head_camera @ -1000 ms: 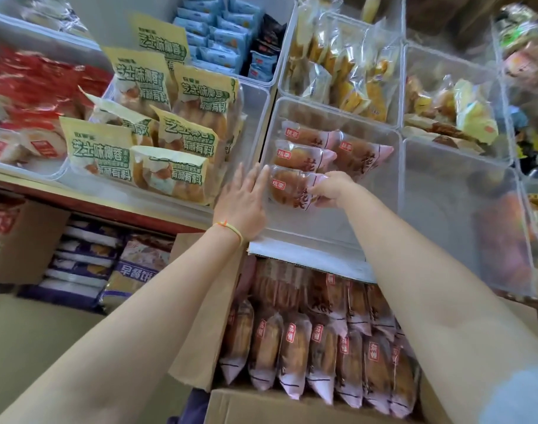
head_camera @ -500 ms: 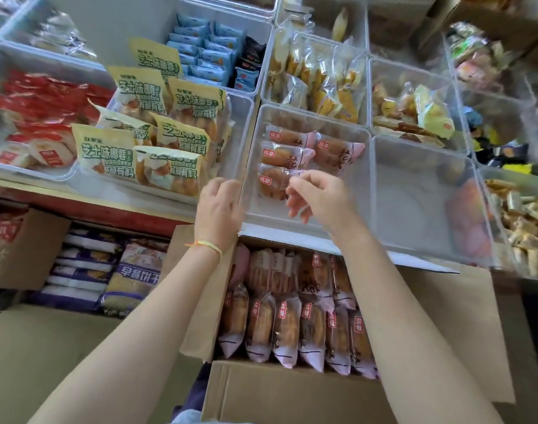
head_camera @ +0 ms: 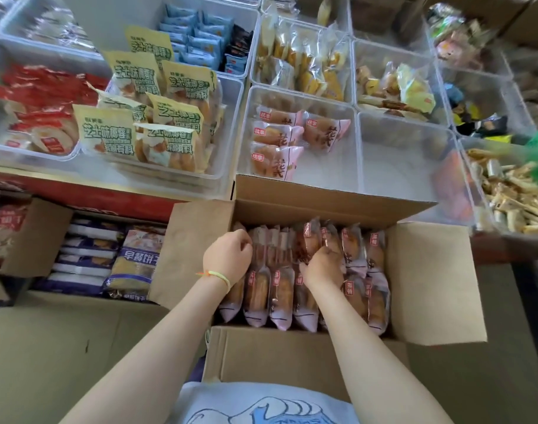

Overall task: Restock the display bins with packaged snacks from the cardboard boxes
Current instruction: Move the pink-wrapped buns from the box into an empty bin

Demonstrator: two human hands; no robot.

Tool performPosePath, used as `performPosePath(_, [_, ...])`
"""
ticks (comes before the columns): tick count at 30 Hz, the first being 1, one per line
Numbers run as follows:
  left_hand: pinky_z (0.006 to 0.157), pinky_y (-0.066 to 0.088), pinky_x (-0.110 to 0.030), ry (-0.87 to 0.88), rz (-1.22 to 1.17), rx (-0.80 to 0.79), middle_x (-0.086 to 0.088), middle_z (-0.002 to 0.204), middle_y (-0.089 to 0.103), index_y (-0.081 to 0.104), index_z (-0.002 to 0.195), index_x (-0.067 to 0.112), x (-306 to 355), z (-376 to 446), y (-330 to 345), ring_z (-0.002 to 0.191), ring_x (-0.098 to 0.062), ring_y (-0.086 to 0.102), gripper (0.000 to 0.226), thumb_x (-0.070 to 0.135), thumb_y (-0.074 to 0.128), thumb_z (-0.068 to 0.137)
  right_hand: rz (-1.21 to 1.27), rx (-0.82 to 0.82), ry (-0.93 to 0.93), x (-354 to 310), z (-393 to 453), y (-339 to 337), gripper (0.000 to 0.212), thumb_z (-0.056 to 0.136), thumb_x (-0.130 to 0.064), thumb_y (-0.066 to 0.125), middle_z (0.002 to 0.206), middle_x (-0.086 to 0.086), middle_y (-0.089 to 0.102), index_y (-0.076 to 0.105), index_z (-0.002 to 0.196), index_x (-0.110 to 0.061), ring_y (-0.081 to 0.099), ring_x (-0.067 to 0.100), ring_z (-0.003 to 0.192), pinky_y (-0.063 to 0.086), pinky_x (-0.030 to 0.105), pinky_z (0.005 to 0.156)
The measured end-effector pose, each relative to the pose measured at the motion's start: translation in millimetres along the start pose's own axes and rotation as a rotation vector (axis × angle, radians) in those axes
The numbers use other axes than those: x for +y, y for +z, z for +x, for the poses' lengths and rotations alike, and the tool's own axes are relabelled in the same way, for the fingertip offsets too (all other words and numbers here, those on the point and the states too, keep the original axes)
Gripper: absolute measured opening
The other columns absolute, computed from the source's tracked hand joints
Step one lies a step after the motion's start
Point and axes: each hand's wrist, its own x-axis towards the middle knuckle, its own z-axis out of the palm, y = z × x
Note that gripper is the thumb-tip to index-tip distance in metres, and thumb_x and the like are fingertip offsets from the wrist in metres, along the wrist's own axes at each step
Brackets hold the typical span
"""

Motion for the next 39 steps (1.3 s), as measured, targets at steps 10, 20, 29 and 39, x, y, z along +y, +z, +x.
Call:
performPosePath(10, [0.088, 0.048, -0.031, 0.032, -0.149, -0.160, -0.004, 0.107, 0.066, 0.070, 0.104, 0.019, 8.3, 3.8, -7.9, 0.102, -0.024, 0.062, 0.019, 0.023, 0.063, 0.087, 0.313, 0.171, -0.206, 13.5, 2.2, -16.6, 0.011, 0.090, -0.012, 0.062, 0.089, 0.000, 0.060, 0.058, 0.082, -0.020, 0.060, 0.025, 0.084, 0.051, 0.035, 0.071])
performPosePath(20, [0.092, 0.056, -0.043, 0.295, -0.635, -0.515, -0.004, 0.105, 0.075, 0.069, 0.109, 0.023, 83.2, 12.0, -89.4, 0.100, -0.025, 0.071, 0.053, 0.025, 0.090, 0.061, 0.640, -0.209, -0.629, 26.9, -57.7, -177.0, 0.011, 0.090, -0.028, 0.072, 0.089, 0.002, 0.072, 0.066, 0.093, -0.019, 0.067, 0.024, 0.088, 0.055, 0.043, 0.087])
performPosePath(29, [0.089, 0.054, -0.034, 0.582, -0.594, -0.195, -0.005, 0.107, 0.071, 0.065, 0.116, 0.014, 152.1, 47.1, -124.2, 0.096, -0.013, 0.066, 0.061, 0.023, 0.091, 0.062, 0.321, -0.101, -0.693, -39.3, -68.4, -254.4, 0.061, 0.066, -0.035, 0.090, 0.097, -0.008, 0.068, 0.052, 0.114, -0.029, 0.072, 0.011, 0.079, 0.062, 0.035, 0.071])
performPosePath(39, [0.083, 0.058, -0.042, 0.163, 0.046, -0.323, -0.011, 0.104, 0.071, 0.067, 0.103, 0.006, 162.1, 164.3, -106.1, 0.094, -0.027, 0.069, 0.028, 0.028, 0.052, 0.097, -0.125, 0.279, -0.489, -95.3, 96.5, -264.0, 0.049, 0.077, -0.043, 0.079, 0.111, 0.007, 0.063, 0.045, 0.103, -0.020, 0.061, 0.030, 0.105, 0.042, 0.033, 0.071])
